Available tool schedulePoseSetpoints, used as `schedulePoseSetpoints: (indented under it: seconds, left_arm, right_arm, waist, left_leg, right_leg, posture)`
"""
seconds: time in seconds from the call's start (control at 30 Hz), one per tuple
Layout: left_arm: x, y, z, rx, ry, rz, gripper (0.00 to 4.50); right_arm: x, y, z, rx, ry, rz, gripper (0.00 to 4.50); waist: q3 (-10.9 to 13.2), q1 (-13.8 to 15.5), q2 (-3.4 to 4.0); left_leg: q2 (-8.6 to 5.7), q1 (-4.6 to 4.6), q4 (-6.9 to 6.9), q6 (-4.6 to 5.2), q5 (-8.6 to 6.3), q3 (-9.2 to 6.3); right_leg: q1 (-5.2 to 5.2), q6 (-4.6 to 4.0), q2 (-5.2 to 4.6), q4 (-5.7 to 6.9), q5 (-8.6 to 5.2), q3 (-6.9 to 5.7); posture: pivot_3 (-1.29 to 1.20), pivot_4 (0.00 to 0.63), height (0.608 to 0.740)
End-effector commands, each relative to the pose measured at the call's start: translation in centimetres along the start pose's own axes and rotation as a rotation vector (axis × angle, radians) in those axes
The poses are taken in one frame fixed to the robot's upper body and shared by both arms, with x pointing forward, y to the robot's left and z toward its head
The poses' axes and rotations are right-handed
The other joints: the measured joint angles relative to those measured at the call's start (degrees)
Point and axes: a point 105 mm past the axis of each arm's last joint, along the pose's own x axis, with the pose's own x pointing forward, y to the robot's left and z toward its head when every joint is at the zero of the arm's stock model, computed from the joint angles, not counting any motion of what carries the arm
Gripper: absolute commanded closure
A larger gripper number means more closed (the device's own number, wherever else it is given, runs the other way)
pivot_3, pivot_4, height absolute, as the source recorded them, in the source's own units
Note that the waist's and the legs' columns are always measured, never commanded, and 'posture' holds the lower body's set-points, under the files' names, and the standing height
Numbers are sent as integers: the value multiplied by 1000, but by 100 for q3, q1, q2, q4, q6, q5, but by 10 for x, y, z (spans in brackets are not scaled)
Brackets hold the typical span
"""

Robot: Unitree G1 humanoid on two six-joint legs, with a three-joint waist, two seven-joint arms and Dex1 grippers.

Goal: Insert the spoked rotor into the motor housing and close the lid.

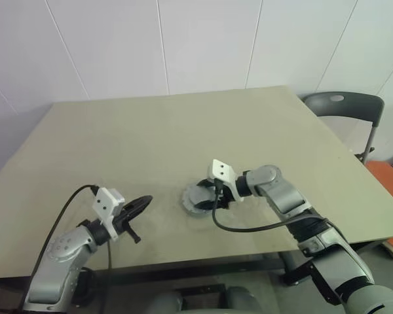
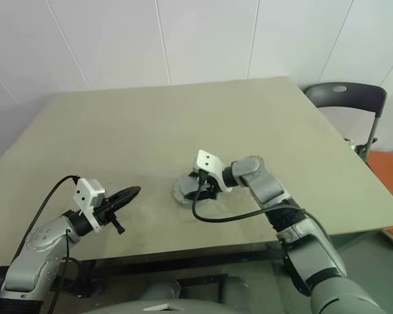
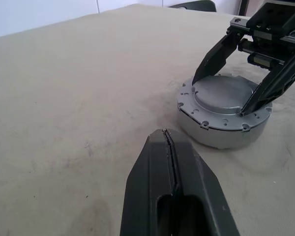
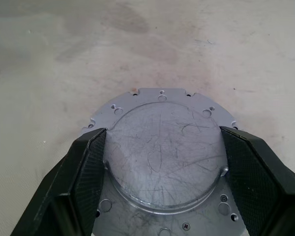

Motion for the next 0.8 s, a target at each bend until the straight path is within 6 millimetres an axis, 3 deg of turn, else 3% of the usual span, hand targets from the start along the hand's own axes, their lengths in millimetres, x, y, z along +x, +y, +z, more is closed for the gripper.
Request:
schedulePoseSetpoints:
  seconds: [0.03,0.13,0.3,0.4,0.53,0.8]
  left_arm:
    - [2,-1,16,36,-48,-10,4500]
    - [3,-1,17,35,-49,-11,4500]
    - [3,0,17,33,-52,-13,4500]
    - [6,-1,18,33,-55,-21,4500]
    - [17,-7,18,47,-51,-75,4500]
    - [44,-12,29,89,-85,-170,4500]
  right_arm:
    - [-7,-5,-21,23,106,-19,1319]
    - [-9,-4,-35,47,163,-12,1319]
    - [-7,-1,-32,119,102,2,1319]
    - [-6,0,-40,147,116,1,1319]
    - [-2,3,-49,244,67,3,1319]
    - [-2,5,-73,176,119,-36,1319]
  waist:
    - [-2,2,-2]
    - [-16,9,-1]
    - [-23,21,-3]
    - [-24,24,-3]
    - [-39,38,-9]
    - [-60,90,-11]
  left_leg:
    - [0,0,0,0,0,0]
    - [0,4,2,0,0,0]
    - [-4,14,5,0,0,0]
    - [-5,13,8,0,0,-1]
    - [-6,19,8,0,0,-3]
    - [0,98,-2,0,-3,-1]
  right_leg:
    - [0,0,0,0,0,0]
    - [5,0,0,0,0,0]
    - [19,0,-1,-2,-4,-1]
    - [20,-1,-1,-1,-3,-1]
    - [27,0,0,-2,-3,-2]
    - [104,4,0,-11,-32,-3]
  posture:
    - [0,0,740]
    - [0,0,740]
    - [0,0,740]
    - [0,0,740]
    - [0,0,740]
    - [0,0,740]
